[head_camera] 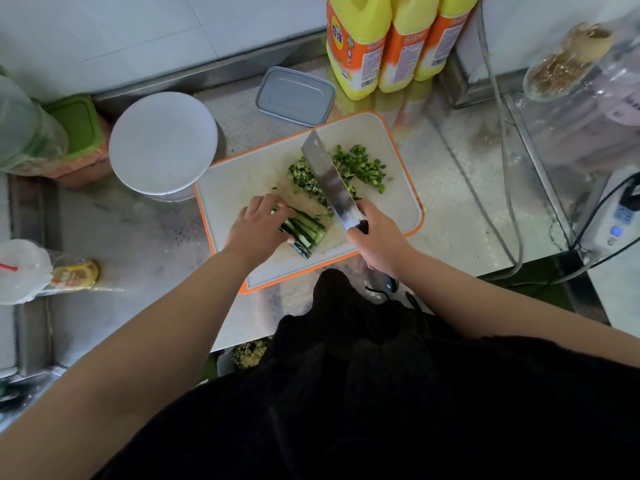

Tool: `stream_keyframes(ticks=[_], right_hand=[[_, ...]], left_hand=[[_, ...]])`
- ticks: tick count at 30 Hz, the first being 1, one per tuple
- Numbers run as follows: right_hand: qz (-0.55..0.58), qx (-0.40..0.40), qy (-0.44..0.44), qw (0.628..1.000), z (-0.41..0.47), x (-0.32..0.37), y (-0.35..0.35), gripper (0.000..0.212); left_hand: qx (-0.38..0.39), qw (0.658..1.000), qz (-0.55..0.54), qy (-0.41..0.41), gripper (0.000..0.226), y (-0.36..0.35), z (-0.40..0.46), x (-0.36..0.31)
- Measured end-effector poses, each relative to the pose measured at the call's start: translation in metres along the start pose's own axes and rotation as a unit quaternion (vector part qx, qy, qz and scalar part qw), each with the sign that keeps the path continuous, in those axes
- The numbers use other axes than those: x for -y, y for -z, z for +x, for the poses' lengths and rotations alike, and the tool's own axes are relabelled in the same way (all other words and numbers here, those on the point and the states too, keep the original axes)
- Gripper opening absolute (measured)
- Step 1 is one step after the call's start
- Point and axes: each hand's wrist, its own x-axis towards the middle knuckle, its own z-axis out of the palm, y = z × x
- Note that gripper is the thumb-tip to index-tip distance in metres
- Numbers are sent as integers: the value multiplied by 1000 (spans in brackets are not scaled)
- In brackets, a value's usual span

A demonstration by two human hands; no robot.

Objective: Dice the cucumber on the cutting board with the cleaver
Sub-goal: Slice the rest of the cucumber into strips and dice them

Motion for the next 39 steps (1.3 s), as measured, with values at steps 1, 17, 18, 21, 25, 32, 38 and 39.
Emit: stream_keyframes(ticks=[1, 17, 18, 21, 25, 32, 38, 39], right_hand=[[-4, -1, -1, 1000, -1, -1, 0, 32], [-54, 14, 19, 998, -2, -3, -8, 37], [-54, 15, 20, 998, -2, -3, -8, 36], [-61, 17, 21, 998, -1, -3, -9, 37], [-77, 19, 19, 997, 0, -4, -10, 39], [-81, -25, 18, 996, -1, -5, -4, 35], [-76, -66, 36, 994, -1, -8, -1, 26], [-75, -66, 34, 994, -1, -8, -2, 29]], left_hand=[[11, 1000, 11, -20, 53, 2, 1, 2], [-27, 990, 36, -137, 33, -9, -13, 14], [-7, 993, -1, -122, 32, -5, -15, 14], [118, 990, -75, -14, 37, 6, -15, 12], [164, 985, -44, 11, 41, 7, -5, 17], [5, 999, 11, -41, 55, 15, 24, 2], [91, 987, 97, -85, 50, 9, 45, -8], [96, 986, 102, -91, 47, 8, 45, -8]])
